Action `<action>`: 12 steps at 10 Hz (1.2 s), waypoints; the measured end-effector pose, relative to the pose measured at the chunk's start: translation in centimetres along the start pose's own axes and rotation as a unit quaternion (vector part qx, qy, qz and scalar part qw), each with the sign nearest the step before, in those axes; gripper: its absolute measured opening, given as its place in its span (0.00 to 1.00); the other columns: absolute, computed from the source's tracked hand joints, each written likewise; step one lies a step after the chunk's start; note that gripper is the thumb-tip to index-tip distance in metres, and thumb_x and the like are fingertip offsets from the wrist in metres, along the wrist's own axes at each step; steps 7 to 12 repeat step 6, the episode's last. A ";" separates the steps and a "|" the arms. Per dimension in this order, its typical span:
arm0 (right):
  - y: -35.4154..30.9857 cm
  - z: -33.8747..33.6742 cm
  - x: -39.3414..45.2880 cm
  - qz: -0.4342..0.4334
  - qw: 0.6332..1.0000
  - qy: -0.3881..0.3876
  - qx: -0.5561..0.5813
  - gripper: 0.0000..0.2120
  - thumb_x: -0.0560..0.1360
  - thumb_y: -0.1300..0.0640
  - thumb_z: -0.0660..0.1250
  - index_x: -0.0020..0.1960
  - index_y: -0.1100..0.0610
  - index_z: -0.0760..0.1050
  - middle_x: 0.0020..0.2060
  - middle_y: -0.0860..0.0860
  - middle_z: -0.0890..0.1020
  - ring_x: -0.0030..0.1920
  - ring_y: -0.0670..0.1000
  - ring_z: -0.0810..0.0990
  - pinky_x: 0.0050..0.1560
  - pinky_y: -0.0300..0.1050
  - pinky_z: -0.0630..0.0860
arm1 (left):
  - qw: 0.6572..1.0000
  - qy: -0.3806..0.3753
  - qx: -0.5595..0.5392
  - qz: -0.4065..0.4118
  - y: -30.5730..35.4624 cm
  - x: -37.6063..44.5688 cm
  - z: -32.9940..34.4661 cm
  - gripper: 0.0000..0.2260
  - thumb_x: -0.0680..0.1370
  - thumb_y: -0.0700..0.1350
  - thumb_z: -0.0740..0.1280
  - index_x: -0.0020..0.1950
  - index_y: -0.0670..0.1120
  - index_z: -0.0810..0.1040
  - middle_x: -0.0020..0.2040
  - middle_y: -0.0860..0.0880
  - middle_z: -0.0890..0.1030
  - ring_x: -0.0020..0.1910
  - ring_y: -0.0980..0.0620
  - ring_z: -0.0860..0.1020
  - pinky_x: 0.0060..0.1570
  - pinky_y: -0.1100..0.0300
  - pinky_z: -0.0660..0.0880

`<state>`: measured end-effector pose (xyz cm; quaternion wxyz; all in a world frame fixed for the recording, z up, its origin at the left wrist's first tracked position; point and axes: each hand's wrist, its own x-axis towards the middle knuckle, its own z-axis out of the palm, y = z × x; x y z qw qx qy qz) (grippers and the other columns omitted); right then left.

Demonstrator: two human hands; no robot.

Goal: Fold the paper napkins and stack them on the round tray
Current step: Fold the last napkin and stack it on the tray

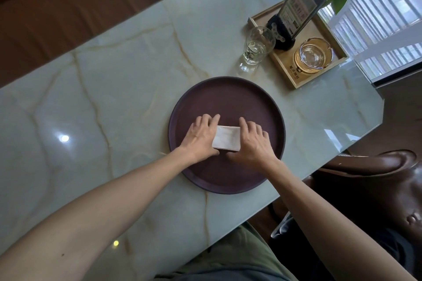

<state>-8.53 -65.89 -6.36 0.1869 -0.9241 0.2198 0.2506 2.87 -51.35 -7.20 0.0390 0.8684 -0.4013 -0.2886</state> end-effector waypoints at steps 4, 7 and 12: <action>-0.8 1.0 -2.2 0.064 0.997 -0.007 0.048 0.09 0.75 0.59 0.61 0.53 0.60 0.68 0.54 0.58 0.78 0.55 0.62 0.75 0.52 0.55 0.74 | 0.980 -0.044 -0.148 -0.127 1.6 -2.7 0.9 0.25 0.70 0.39 0.75 0.63 0.39 0.70 0.63 0.40 0.70 0.63 0.39 0.72 0.61 0.53 0.70; -2.0 -0.5 -2.8 0.086 0.993 0.052 -0.056 0.11 0.74 0.57 0.62 0.54 0.60 0.72 0.54 0.58 0.79 0.55 0.62 0.78 0.50 0.54 0.72 | 0.980 -0.066 -0.127 -0.137 0.9 -3.7 -0.6 0.26 0.71 0.45 0.75 0.64 0.41 0.70 0.64 0.42 0.71 0.65 0.40 0.73 0.60 0.49 0.73; -2.0 -0.5 -2.8 0.086 0.993 0.052 -0.056 0.11 0.74 0.57 0.62 0.54 0.60 0.72 0.54 0.58 0.79 0.55 0.62 0.78 0.50 0.54 0.72 | 0.980 -0.066 -0.127 -0.137 0.9 -3.7 -0.6 0.26 0.71 0.45 0.75 0.64 0.41 0.70 0.64 0.42 0.71 0.65 0.40 0.73 0.60 0.49 0.73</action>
